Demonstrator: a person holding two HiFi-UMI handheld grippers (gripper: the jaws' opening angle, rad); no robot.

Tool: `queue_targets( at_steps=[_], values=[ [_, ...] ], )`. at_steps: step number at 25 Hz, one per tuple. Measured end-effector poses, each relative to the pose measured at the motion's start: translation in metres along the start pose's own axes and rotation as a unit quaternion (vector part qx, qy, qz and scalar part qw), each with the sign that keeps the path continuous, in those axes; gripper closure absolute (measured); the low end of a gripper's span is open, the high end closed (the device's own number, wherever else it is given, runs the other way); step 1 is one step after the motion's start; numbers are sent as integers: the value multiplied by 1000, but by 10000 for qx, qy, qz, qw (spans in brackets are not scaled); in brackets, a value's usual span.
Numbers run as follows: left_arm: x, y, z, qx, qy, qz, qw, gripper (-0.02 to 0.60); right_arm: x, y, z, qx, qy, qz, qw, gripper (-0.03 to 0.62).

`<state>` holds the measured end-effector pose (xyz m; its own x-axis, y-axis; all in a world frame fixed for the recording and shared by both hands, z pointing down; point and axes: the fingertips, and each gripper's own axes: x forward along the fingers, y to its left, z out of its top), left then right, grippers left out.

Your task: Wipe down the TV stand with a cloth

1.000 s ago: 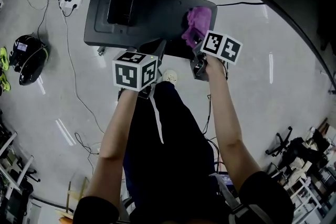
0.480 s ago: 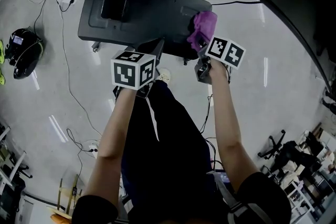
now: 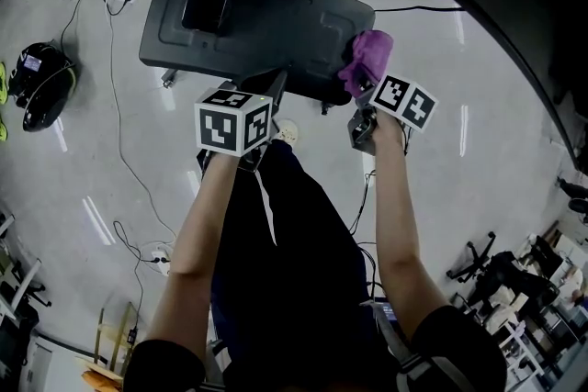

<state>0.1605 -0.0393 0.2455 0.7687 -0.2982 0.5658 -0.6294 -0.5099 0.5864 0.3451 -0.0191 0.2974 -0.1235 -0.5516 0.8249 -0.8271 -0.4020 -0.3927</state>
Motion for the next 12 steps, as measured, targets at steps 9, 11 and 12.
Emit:
queue_targets(
  at_steps=[9, 11, 12],
  values=[
    [-14, 16, -3, -88, 3, 72, 9999, 574, -19, 9, -2, -135, -135, -199, 9996, 505],
    [-19, 22, -3, -138, -14, 99, 9999, 575, -21, 24, -9, -221, -110, -112, 9996, 505],
    [-23, 26, -3, -169, -27, 116, 9998, 575, -23, 33, -14, -262, -89, -64, 9996, 505]
  ],
)
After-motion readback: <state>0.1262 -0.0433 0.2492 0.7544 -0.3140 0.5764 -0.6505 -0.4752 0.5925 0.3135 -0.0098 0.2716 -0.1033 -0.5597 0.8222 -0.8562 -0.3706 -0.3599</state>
